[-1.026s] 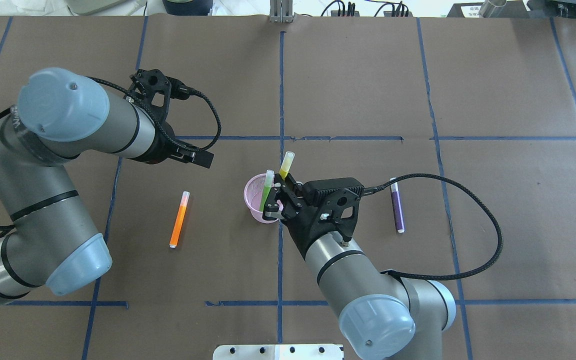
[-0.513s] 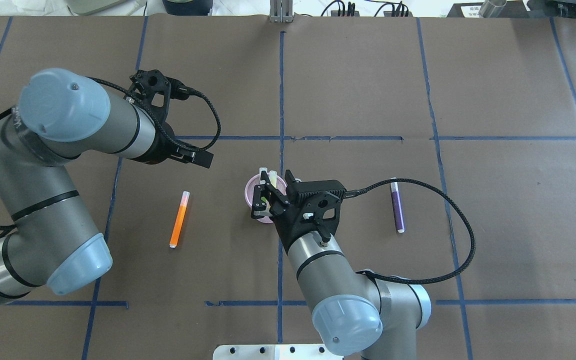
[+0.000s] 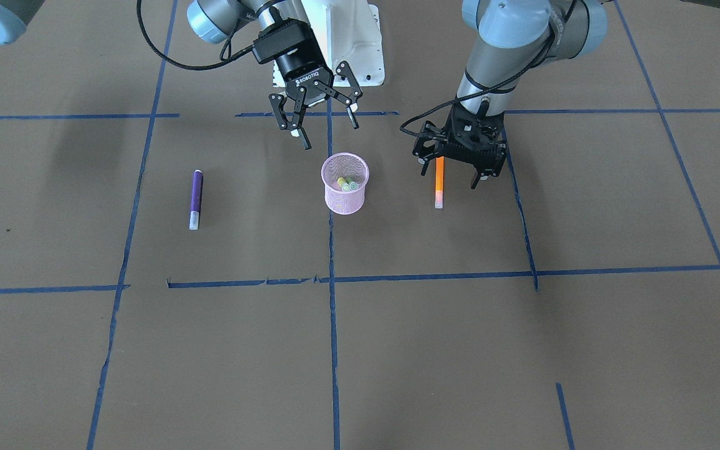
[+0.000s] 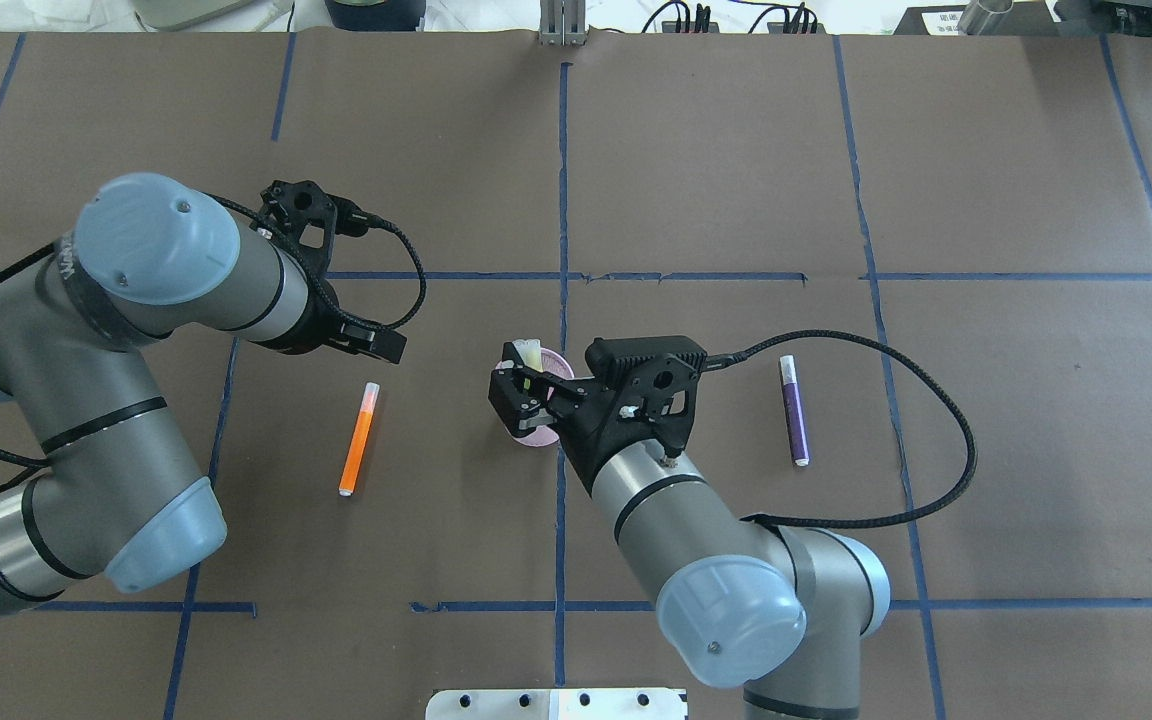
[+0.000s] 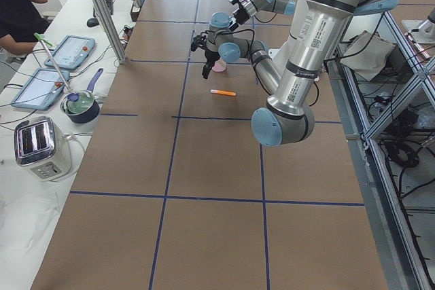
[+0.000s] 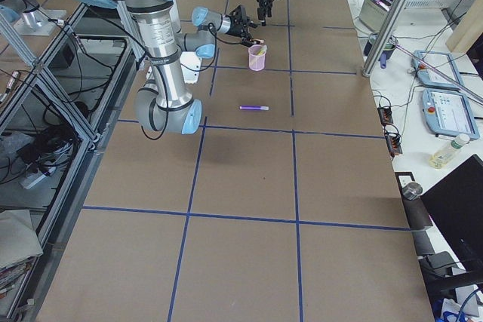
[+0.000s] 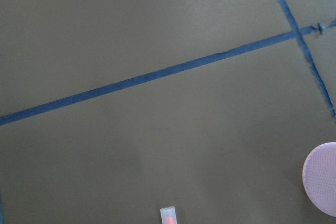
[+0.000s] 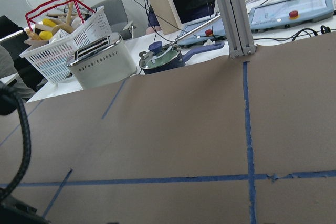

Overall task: Collect pens into pen holder
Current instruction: 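Lower the yellow marker into the cup and open the right gripper, then withdraw the right gripper while the left gripper descends and grasps the orange marker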

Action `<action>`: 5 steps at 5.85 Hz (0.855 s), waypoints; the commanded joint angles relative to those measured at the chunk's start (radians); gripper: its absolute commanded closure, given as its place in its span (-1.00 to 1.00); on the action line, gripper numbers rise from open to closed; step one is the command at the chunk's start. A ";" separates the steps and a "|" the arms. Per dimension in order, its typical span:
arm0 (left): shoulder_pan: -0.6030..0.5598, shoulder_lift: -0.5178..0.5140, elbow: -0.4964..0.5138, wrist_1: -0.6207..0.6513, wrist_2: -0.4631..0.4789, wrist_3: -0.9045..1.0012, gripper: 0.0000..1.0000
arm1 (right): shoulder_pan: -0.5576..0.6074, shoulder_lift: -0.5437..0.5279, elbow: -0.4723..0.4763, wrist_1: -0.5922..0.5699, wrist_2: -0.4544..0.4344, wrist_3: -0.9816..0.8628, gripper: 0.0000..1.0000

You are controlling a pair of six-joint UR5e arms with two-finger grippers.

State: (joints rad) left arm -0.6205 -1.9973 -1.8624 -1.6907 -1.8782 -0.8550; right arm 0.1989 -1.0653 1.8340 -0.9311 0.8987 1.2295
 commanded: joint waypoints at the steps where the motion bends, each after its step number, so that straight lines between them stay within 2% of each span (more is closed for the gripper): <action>1: 0.056 -0.001 0.069 -0.004 -0.038 -0.007 -0.99 | 0.138 -0.103 0.031 -0.002 0.325 0.007 -0.95; 2: 0.065 0.000 0.068 0.002 -0.039 -0.004 -1.00 | 0.283 -0.183 0.040 -0.008 0.675 0.005 -0.97; 3: 0.067 -0.008 0.093 0.005 -0.051 0.005 -1.00 | 0.385 -0.226 0.048 -0.008 0.850 0.004 -0.97; 4: 0.065 0.003 0.118 0.003 -0.115 0.011 -1.00 | 0.465 -0.270 0.060 -0.006 0.959 -0.010 -0.97; 5: 0.068 -0.011 0.158 -0.009 -0.140 0.002 -1.00 | 0.546 -0.294 0.060 -0.006 1.109 -0.011 -0.97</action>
State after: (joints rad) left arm -0.5540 -2.0012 -1.7369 -1.6915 -1.9884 -0.8486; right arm 0.6674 -1.3310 1.8912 -0.9376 1.8726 1.2220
